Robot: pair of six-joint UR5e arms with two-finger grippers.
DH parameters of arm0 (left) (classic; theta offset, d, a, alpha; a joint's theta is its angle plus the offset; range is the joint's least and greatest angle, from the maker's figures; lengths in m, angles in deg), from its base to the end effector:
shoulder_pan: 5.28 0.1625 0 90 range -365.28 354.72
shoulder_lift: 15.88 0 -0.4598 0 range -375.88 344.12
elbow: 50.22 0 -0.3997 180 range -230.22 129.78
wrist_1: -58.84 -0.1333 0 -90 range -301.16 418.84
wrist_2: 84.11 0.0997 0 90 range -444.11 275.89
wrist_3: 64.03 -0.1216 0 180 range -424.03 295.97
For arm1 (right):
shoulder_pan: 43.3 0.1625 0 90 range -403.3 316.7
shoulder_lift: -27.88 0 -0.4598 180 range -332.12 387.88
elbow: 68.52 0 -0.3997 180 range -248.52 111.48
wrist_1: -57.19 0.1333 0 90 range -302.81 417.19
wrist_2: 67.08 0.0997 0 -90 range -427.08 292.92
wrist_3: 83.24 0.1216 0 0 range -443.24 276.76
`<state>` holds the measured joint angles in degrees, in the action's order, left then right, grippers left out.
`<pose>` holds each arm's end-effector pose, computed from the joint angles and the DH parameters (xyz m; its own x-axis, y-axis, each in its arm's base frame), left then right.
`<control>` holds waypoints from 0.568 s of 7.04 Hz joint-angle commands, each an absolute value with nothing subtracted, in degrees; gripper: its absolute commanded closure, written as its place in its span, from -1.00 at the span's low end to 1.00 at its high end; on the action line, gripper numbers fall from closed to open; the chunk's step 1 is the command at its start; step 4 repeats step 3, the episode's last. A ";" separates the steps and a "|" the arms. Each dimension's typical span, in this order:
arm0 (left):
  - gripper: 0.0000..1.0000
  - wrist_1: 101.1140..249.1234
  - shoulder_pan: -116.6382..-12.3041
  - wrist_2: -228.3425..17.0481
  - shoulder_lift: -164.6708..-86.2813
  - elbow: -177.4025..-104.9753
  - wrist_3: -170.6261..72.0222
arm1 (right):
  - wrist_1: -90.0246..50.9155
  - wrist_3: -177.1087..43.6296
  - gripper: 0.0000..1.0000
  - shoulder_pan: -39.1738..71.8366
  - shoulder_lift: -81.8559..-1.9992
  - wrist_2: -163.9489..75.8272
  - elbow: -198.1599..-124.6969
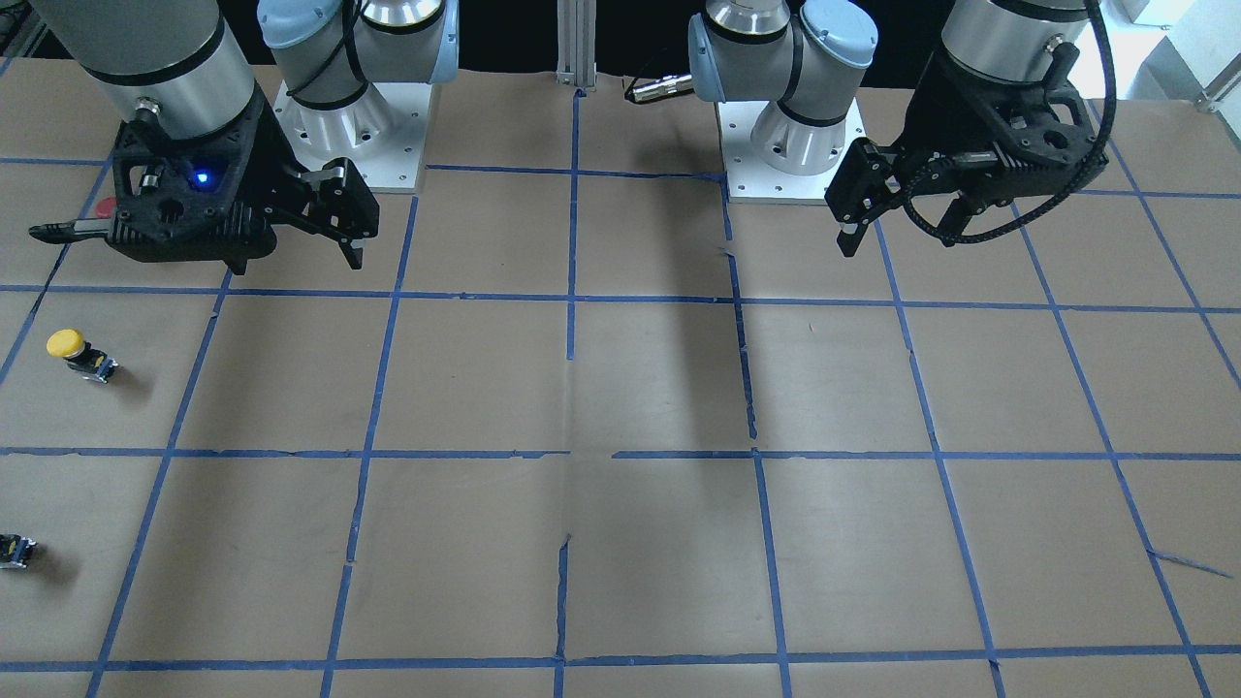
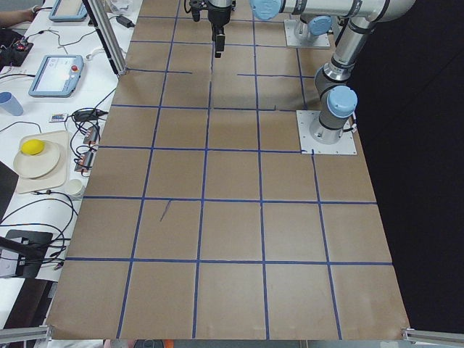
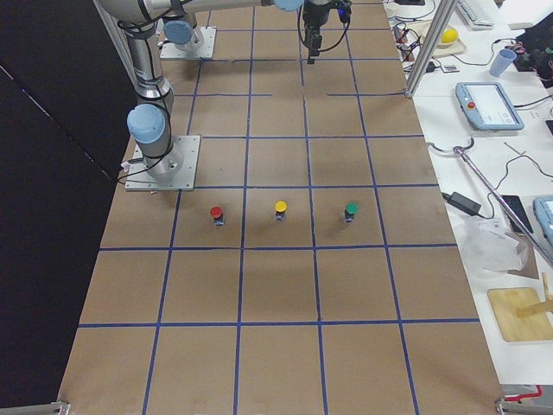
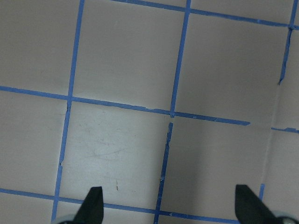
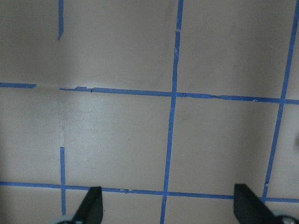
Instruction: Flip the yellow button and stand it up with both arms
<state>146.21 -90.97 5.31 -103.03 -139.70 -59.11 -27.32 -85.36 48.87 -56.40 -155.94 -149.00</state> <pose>-0.0975 -0.4967 0.5347 -0.9871 -0.1589 0.0190 -0.1600 0.9817 -0.1033 0.1561 -0.5352 0.5220 -0.9970 -0.0742 -0.0210 -0.0748 0.9968 0.0287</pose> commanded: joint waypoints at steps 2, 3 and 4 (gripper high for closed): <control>-0.99 145.76 -90.97 5.10 -103.07 -139.69 -59.11 | -28.85 -86.23 -1.00 48.90 -57.46 -154.63 -150.35; -0.99 145.76 -90.97 5.09 -103.16 -139.69 -59.11 | -28.77 -85.88 -1.00 48.81 -57.55 -149.66 -149.83; -0.99 145.76 -90.97 5.09 -103.16 -139.69 -59.11 | -28.77 -85.88 -1.00 48.81 -57.55 -149.66 -149.83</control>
